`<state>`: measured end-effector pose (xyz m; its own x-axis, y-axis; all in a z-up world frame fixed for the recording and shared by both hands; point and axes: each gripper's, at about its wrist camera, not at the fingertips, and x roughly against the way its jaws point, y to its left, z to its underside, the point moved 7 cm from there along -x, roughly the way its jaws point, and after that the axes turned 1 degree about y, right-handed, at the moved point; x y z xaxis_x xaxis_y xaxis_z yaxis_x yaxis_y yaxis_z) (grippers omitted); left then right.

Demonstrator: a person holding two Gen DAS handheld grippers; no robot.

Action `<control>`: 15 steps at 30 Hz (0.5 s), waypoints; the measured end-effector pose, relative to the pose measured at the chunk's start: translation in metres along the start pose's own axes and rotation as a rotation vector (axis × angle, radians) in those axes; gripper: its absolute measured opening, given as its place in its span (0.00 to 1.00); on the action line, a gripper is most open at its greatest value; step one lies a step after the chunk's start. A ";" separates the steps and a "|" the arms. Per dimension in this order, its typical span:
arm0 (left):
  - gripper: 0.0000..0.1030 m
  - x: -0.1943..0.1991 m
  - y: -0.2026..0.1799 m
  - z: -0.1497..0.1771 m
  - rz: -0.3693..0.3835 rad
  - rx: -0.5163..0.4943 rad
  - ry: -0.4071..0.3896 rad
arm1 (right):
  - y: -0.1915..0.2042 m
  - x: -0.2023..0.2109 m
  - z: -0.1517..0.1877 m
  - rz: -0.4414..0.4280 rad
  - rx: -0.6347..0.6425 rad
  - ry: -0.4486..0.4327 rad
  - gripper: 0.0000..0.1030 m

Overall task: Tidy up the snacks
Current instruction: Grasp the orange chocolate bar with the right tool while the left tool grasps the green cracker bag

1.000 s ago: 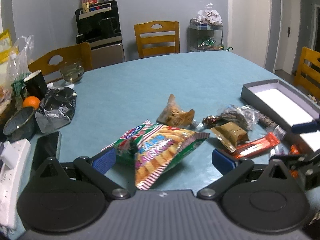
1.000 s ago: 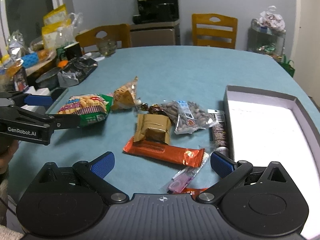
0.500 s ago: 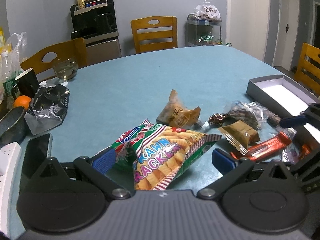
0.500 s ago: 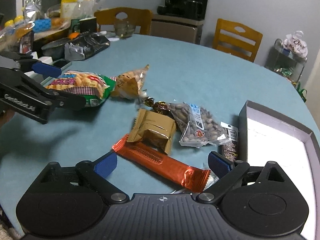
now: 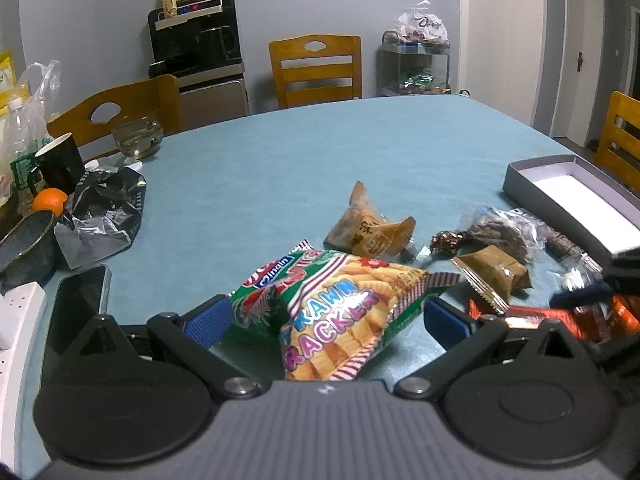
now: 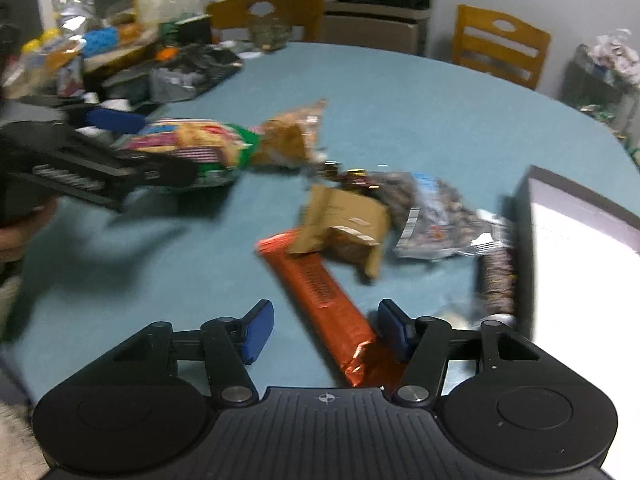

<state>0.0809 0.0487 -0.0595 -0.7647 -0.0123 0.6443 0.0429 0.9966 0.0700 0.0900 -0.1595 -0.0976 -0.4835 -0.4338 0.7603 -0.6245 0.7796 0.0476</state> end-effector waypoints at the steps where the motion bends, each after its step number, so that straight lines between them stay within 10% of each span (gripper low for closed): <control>1: 1.00 -0.001 0.000 -0.001 -0.003 -0.003 -0.004 | 0.004 0.002 0.001 -0.011 0.008 -0.002 0.57; 9: 1.00 -0.019 -0.010 0.001 -0.020 -0.054 0.000 | 0.014 0.000 0.005 0.019 0.012 -0.026 0.55; 15: 1.00 -0.022 -0.013 0.004 -0.036 -0.100 -0.027 | 0.009 0.000 0.005 0.053 -0.005 -0.052 0.32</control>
<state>0.0943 0.0363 -0.0775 -0.7837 -0.0444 0.6196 0.0782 0.9825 0.1692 0.0815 -0.1546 -0.1001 -0.5472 -0.4149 0.7269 -0.5941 0.8043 0.0119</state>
